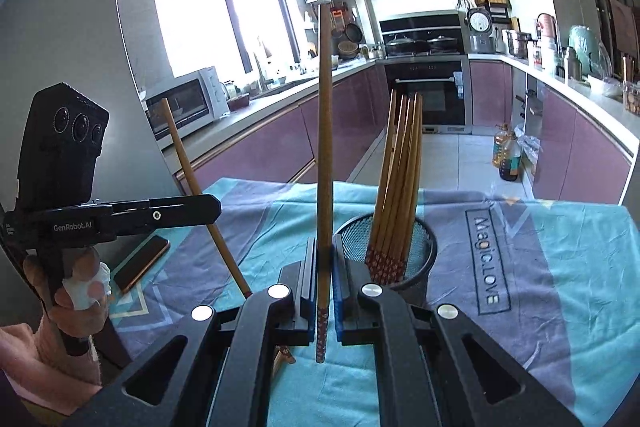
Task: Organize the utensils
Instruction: 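Lower both chopsticks into the mesh holder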
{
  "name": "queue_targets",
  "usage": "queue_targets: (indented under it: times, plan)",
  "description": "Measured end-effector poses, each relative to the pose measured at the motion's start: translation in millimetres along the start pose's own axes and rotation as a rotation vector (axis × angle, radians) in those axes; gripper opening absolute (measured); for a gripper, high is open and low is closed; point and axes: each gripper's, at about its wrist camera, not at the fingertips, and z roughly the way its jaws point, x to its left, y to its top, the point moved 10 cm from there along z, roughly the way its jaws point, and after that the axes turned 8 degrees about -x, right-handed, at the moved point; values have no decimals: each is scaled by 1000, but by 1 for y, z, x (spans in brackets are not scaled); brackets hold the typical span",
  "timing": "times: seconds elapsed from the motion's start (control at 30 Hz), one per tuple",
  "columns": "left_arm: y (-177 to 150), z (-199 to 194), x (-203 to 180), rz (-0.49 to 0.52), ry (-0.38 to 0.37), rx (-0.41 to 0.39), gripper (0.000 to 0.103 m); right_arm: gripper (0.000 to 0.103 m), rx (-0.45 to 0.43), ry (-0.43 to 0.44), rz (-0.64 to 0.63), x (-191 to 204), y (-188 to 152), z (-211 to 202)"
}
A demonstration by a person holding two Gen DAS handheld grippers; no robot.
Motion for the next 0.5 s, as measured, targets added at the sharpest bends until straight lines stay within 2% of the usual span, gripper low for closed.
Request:
queue_targets:
  times: [0.5]
  plan:
    - [69,-12,-36,93,-12,-123,7,6,-86,-26,-15,-14,49,-5]
